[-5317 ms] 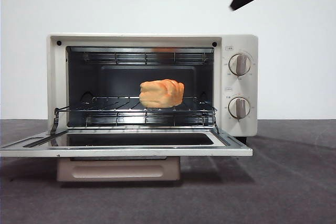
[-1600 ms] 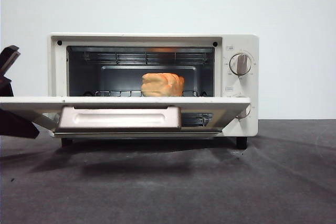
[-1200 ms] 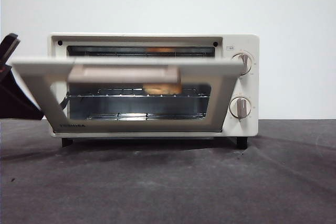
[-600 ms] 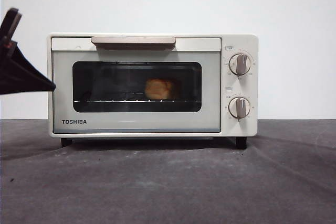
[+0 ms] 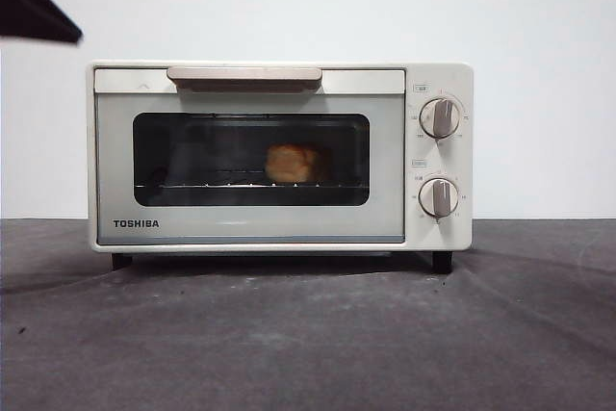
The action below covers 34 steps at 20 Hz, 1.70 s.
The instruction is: The left arm flap open the oven, the right arm pick bread and place it into oven, the left arm flap close the oven
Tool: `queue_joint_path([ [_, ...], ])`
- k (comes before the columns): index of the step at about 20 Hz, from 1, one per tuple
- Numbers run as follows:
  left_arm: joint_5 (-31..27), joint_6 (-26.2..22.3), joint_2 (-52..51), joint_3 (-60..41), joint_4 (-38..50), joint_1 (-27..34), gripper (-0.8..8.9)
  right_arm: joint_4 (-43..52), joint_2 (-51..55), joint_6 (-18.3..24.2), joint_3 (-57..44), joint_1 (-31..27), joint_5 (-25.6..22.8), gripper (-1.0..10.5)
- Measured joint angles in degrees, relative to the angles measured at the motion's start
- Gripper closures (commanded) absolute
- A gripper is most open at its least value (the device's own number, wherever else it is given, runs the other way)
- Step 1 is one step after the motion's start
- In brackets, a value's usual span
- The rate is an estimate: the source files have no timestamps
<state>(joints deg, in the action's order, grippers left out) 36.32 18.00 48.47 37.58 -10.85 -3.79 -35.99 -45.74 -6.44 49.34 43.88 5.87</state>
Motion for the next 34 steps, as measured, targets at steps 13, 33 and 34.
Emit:
queue_joint_path([
  [13, -9.88, -10.47, -18.73, 5.55, -22.18, -3.63, 7.96, 3.3, 0.0, -0.04, 0.0, 0.0, -2.95, 9.4],
  [33, -9.88, -10.64, -19.52, 5.55, -22.18, -3.63, 7.94, 3.3, 0.0, -0.02, 0.0, 0.0, -2.91, 9.4],
  [34, -9.88, -10.64, -19.5, 5.55, -22.18, -3.63, 7.94, 3.3, 0.0, -0.02, 0.0, 0.0, -2.91, 9.4],
])
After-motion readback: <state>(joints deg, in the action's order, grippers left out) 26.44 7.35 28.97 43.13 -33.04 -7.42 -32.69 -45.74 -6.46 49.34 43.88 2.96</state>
